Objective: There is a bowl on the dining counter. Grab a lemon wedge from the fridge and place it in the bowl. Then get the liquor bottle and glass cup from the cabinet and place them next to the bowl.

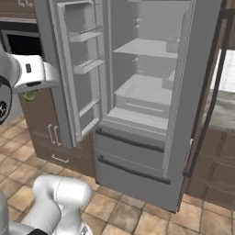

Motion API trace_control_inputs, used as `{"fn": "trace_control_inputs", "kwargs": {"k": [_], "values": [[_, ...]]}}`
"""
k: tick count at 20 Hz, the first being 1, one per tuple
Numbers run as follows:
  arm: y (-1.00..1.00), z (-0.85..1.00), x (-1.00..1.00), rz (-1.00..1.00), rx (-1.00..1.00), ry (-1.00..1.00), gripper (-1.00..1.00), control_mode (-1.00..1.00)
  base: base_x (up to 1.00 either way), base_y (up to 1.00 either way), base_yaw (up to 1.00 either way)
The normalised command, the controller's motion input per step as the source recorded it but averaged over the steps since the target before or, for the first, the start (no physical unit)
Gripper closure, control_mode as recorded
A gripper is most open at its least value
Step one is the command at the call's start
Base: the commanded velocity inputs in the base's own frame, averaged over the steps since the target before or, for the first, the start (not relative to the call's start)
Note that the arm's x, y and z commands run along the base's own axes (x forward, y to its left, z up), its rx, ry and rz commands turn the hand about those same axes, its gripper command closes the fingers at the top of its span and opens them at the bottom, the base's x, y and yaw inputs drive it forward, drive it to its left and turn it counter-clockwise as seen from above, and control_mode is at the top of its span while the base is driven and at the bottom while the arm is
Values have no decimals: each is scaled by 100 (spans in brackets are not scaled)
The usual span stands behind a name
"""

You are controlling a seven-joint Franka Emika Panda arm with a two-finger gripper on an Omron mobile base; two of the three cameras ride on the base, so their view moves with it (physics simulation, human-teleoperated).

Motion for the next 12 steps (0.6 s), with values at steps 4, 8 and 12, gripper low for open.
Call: {"fn": "trace_control_inputs", "kwargs": {"k": [4, 8, 12], "values": [[0, 0, 0, 0, 0, 0, 100, 100, -5, 0, 55], [0, 0, 0, 0, 0, 0, 100, 100, 0, 2, 55], [0, 0, 0, 0, 0, 0, 100, 100, 0, 10, 54]]}}
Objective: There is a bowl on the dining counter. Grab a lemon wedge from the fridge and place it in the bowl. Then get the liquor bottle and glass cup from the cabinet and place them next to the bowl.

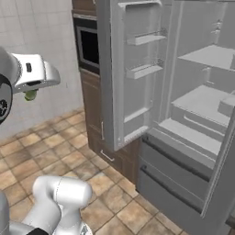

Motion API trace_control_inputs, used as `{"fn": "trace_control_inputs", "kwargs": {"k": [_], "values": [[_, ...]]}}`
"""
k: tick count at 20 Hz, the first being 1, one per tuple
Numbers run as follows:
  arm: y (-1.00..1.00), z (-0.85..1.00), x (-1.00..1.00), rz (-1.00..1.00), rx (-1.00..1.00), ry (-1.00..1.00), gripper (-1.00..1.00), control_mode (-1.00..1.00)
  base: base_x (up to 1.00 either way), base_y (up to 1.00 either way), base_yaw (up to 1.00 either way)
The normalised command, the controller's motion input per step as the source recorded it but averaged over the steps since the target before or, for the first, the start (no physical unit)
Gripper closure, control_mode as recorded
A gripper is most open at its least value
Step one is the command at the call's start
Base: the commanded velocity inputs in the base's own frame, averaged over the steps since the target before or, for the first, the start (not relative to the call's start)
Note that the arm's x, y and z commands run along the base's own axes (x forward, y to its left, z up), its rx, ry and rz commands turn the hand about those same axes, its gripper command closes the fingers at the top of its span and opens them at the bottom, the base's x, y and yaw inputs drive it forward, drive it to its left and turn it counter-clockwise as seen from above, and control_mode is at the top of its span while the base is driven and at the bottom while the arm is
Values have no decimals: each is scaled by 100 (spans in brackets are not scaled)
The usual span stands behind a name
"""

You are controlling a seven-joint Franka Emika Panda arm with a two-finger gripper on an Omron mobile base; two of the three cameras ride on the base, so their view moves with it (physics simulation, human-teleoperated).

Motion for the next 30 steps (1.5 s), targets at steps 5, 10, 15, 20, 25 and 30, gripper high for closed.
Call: {"fn": "trace_control_inputs", "kwargs": {"k": [5, 10, 15, 20, 25, 30], "values": [[0, 0, 0, 0, 0, 0, 100, 100, 19, 13, 52], [0, 0, 0, 0, 0, 0, 100, 100, 75, 5, 47], [0, 0, 0, 0, 0, 0, 100, 100, 98, 0, 45], [0, 0, 0, 0, 0, 0, 100, 100, 100, 0, 43], [0, 0, 0, 0, 0, 0, 100, 100, 91, 9, 44], [0, 0, 0, 0, 0, 0, 100, 100, 76, 19, 50]]}}
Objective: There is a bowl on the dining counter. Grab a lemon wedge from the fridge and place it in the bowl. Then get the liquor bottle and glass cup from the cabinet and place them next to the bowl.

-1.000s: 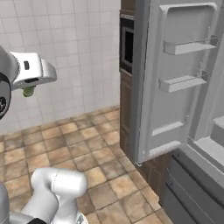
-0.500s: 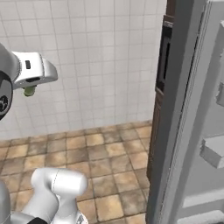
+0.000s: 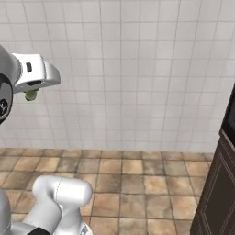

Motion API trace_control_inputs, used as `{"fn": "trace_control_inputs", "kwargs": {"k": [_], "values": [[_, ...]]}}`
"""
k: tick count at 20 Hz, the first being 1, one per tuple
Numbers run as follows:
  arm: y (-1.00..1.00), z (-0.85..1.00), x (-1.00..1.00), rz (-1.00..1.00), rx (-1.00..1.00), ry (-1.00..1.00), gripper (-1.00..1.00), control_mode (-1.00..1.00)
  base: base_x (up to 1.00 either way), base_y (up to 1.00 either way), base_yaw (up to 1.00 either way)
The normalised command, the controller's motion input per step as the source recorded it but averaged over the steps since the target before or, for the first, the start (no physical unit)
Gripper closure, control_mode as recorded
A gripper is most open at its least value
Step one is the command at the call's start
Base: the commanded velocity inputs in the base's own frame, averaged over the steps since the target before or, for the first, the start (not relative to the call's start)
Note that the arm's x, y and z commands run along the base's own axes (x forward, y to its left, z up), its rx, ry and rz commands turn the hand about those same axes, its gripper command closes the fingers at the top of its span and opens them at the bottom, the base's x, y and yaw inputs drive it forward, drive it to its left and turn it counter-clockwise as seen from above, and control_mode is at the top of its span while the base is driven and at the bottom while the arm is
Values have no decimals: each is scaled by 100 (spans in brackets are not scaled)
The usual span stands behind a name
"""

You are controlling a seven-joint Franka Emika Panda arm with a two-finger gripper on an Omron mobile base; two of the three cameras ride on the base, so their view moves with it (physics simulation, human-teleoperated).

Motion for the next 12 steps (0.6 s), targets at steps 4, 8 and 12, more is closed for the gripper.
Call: {"fn": "trace_control_inputs", "kwargs": {"k": [4, 8, 12], "values": [[0, 0, 0, 0, 0, 0, 100, 100, 64, 23, 58], [0, 0, 0, 0, 0, 0, 100, 100, 59, 14, 62], [0, 0, 0, 0, 0, 0, 100, 100, 51, 3, 68]]}}
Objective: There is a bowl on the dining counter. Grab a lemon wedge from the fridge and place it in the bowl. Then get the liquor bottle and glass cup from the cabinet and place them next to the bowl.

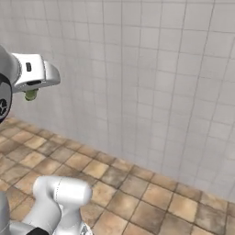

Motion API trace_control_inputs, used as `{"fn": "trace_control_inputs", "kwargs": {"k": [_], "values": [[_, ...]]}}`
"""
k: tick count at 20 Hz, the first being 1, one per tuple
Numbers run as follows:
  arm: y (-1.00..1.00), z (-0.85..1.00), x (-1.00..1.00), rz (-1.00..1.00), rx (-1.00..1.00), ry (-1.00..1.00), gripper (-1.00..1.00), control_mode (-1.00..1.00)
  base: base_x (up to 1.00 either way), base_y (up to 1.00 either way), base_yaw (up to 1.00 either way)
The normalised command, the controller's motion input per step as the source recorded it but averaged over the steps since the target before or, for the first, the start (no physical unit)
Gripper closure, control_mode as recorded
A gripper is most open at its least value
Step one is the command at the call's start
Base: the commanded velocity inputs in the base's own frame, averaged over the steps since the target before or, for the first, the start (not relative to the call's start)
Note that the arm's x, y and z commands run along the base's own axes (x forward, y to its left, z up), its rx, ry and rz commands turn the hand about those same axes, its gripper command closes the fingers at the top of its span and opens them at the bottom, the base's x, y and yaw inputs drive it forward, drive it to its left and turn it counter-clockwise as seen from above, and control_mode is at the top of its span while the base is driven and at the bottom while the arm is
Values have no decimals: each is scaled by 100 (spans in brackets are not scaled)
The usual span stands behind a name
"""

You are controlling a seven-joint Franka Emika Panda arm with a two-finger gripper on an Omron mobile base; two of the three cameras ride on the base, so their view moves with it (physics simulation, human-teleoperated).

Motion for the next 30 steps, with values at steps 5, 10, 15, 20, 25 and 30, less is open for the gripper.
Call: {"fn": "trace_control_inputs", "kwargs": {"k": [5, 10, 15, 20, 25, 30], "values": [[0, 0, 0, 0, 0, 0, 100, 100, 45, 0, 73], [0, 0, 0, 0, 0, 0, 100, 100, 54, 0, 74], [0, 0, 0, 0, 0, 0, 100, 100, 73, 0, 72], [0, 0, 0, 0, 0, 0, 100, 100, 92, -3, 68], [0, 0, 0, 0, 0, 0, 100, 100, 100, -8, 62], [0, 0, 0, 0, 0, 0, 100, 100, 100, -18, 57]]}}
